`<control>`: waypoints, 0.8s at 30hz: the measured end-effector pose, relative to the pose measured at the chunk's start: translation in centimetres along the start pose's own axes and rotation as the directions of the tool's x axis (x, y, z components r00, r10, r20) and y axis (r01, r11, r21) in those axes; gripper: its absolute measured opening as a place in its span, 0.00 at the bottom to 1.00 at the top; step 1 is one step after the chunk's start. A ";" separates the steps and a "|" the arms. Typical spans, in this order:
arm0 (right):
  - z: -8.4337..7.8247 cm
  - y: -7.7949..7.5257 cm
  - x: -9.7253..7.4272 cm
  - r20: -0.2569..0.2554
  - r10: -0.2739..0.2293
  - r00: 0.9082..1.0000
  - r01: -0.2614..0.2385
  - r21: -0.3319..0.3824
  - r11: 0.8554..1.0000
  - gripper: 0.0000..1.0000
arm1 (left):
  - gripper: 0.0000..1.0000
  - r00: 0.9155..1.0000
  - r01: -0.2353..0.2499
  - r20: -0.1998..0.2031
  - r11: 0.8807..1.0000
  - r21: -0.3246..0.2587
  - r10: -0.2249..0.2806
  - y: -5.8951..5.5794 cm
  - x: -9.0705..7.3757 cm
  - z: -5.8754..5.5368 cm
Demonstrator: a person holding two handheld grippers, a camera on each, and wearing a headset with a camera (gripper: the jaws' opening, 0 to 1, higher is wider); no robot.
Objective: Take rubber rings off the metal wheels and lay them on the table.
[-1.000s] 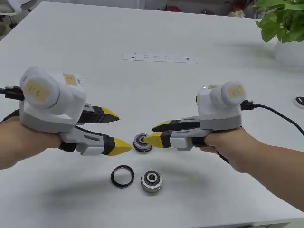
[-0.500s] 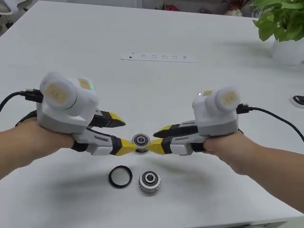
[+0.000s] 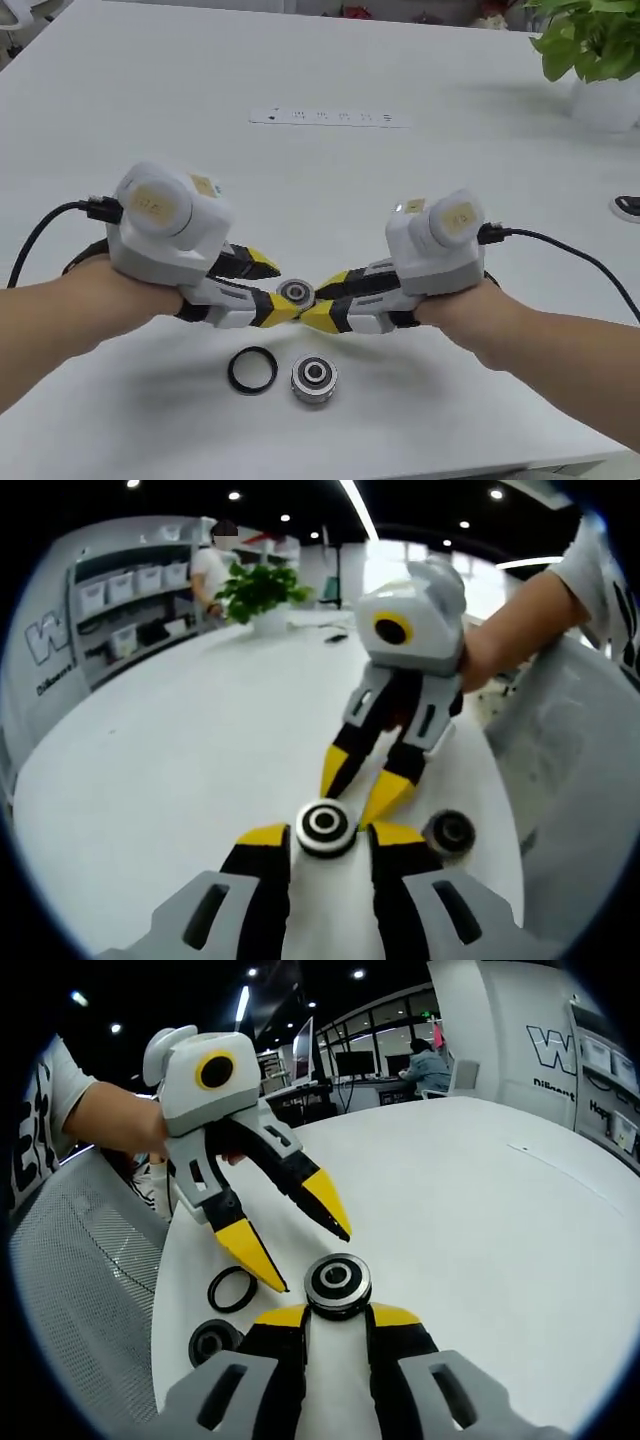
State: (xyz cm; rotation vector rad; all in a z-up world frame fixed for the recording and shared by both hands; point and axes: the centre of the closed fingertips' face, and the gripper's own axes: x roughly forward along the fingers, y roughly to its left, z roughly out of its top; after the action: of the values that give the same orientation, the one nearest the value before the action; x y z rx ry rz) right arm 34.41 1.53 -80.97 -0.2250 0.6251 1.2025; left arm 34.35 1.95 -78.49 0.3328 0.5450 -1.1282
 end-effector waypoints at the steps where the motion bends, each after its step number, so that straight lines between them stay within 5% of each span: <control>1: 0.0 -0.1 0.0 0.001 -0.002 1.000 0.002 0.001 1.000 0.19 | 0.31 1.000 0.000 0.000 1.000 0.000 0.000 0.0 0.1 0.0; 15: 0.0 -0.1 0.0 0.007 -0.001 1.000 0.001 0.017 1.000 0.15 | 0.14 1.000 -0.016 -0.008 1.000 -0.012 0.016 0.4 0.5 -0.2; 24: -0.1 -0.1 0.0 0.003 0.003 1.000 -0.003 0.028 1.000 0.10 | 0.14 1.000 -0.023 -0.020 1.000 0.002 0.023 0.3 0.5 -0.3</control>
State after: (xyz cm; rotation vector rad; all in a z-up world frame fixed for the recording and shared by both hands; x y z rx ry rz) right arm 34.43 1.44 -81.06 -0.1989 0.6390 1.1962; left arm 34.69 1.78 -79.01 0.3511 0.5564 -1.1044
